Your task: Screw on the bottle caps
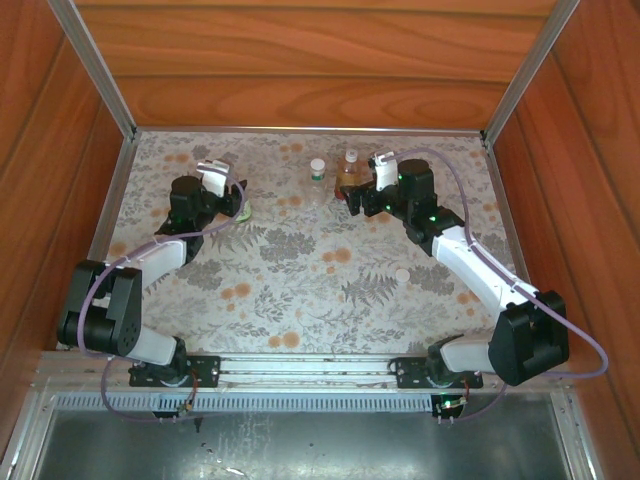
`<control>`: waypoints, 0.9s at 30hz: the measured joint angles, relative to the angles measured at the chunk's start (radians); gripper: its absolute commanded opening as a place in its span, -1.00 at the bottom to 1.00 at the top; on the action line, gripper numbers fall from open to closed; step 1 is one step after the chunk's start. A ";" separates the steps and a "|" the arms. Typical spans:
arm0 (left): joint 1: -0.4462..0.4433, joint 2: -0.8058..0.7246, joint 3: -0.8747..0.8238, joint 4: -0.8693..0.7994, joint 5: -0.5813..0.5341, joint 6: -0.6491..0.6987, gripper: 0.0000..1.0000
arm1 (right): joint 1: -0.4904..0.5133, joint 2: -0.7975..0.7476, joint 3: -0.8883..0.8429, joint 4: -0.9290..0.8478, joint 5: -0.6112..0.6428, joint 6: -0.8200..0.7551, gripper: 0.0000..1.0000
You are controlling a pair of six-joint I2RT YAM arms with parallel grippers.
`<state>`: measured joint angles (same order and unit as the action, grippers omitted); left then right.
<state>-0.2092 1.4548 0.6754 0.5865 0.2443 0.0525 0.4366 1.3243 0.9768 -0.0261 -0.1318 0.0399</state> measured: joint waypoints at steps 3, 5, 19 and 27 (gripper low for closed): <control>0.000 0.000 0.000 0.000 0.021 0.002 -0.14 | 0.000 0.000 -0.002 -0.003 -0.001 0.000 1.00; 0.000 0.000 0.000 0.000 0.037 0.001 -0.18 | 0.000 0.000 -0.002 -0.004 -0.001 0.000 1.00; -0.083 -0.065 -0.023 -0.004 0.356 0.056 -0.19 | 0.000 0.000 -0.004 -0.019 -0.001 0.001 1.00; -0.262 -0.068 -0.023 -0.006 0.477 0.072 -0.19 | 0.000 0.000 -0.005 -0.022 -0.001 0.002 1.00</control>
<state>-0.4709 1.3869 0.6529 0.5808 0.7216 0.1242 0.4366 1.3247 0.9718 -0.0483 -0.1329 0.0414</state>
